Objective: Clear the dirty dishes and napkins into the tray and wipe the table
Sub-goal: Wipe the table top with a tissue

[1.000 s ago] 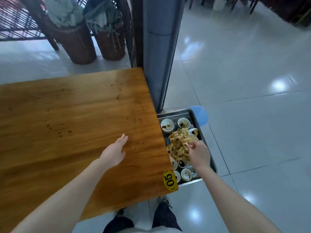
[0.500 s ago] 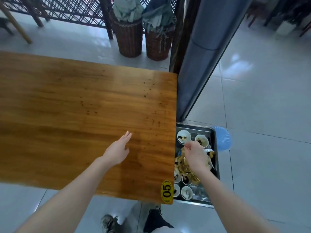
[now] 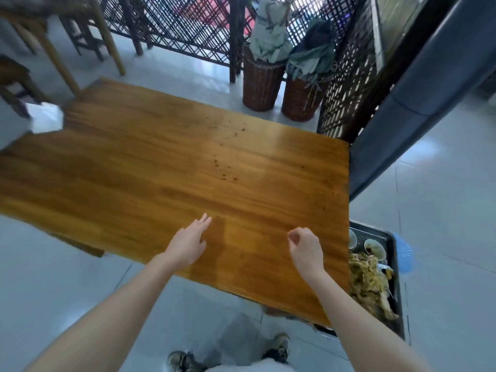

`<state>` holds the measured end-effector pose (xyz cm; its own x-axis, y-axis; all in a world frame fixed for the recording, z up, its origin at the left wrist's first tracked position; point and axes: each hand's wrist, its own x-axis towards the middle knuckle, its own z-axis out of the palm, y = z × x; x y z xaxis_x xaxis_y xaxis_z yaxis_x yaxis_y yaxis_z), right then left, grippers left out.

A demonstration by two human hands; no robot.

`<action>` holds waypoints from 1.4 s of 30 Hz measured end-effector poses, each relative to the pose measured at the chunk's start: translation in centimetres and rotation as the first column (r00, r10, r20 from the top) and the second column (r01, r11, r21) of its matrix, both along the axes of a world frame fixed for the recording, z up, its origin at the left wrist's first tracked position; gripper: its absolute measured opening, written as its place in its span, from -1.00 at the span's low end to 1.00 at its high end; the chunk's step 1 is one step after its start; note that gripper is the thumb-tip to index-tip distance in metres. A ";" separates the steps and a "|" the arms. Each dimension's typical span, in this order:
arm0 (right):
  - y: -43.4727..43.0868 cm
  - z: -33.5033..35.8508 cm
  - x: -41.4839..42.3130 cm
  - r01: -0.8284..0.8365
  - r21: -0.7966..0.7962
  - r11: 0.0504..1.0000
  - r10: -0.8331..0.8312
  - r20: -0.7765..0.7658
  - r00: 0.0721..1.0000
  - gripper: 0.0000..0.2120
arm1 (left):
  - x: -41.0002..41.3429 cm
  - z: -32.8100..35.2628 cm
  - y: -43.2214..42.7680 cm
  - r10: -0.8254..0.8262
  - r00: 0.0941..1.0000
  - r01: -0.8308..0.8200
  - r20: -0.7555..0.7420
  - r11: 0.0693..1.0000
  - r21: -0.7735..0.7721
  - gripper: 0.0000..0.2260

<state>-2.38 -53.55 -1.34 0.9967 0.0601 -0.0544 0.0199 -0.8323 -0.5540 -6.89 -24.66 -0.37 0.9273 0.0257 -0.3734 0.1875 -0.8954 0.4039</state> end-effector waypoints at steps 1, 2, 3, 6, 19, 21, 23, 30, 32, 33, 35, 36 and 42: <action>1.9 0.2 -0.5 -0.007 0.006 1.000 0.007 0.005 1.000 -0.87 | -0.8 0.3 1.8 0.009 1.000 -0.009 0.005 1.000 0.010 -0.41; 3.8 0.3 -1.0 -0.014 0.009 1.000 0.013 0.011 1.000 -0.87 | -1.5 0.6 3.5 0.022 1.000 -0.022 0.011 1.000 0.016 -0.42; 5.6 0.4 -1.5 -0.021 0.009 1.000 0.021 0.018 1.000 -0.88 | -2.2 0.9 5.2 0.031 0.999 -0.032 0.019 0.999 0.021 -0.42; 11.2 0.7 -2.8 -0.067 0.000 0.998 0.067 0.034 0.997 -0.90 | -4.2 1.5 9.9 0.054 0.998 -0.055 0.039 0.997 0.045 -0.43; 31.3 1.0 -3.0 -0.367 -0.015 0.930 0.367 0.023 0.930 -0.86 | -12.4 0.6 25.6 0.368 0.930 -0.367 -0.004 0.927 -0.080 -0.44; 34.0 0.8 -2.4 -0.398 -0.004 0.917 0.398 0.020 0.917 -0.85 | -12.9 0.4 27.7 0.405 0.914 -0.404 -0.003 0.912 -0.074 -0.43; 36.5 0.5 -1.8 -0.423 0.000 0.906 0.423 0.015 0.906 -0.83 | -13.2 0.0 29.7 0.438 0.899 -0.437 -0.005 0.896 -0.082 -0.43; 44.4 -0.4 1.7 -0.449 -0.019 0.893 0.449 0.009 0.893 -0.83 | -10.8 -0.8 37.1 0.479 0.877 -0.481 -0.045 0.873 -0.078 -0.44; 46.4 -0.3 3.0 -0.445 -0.026 0.895 0.445 0.007 0.896 -0.85 | -9.3 -0.5 39.4 0.478 0.878 -0.479 -0.037 0.875 -0.076 -0.44; 47.4 -0.2 3.6 -0.446 -0.029 0.895 0.446 0.006 0.895 -0.85 | -8.6 -0.2 40.5 0.490 0.871 -0.491 -0.034 0.867 -0.083 -0.45; 49.3 -0.1 5.0 -0.460 -0.039 0.887 0.460 0.013 0.888 -0.84 | -7.0 0.3 42.5 0.496 0.868 -0.495 -0.026 0.862 -0.105 -0.47; 50.3 0.1 5.7 -0.468 -0.047 0.882 0.469 0.014 0.883 -0.84 | -6.3 0.5 43.5 0.494 0.869 -0.494 -0.022 0.863 -0.108 -0.47; 56.4 1.4 10.3 -0.477 -0.066 0.876 0.479 0.017 0.878 -0.83 | -2.3 1.3 49.7 0.511 0.859 -0.509 0.015 0.858 -0.077 -0.48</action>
<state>7.95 2.82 0.03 0.8486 0.5274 -0.0408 0.4404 -0.7472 -0.4977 -9.22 25.07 0.95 0.8034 0.4742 -0.3602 0.5954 -0.6484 0.4745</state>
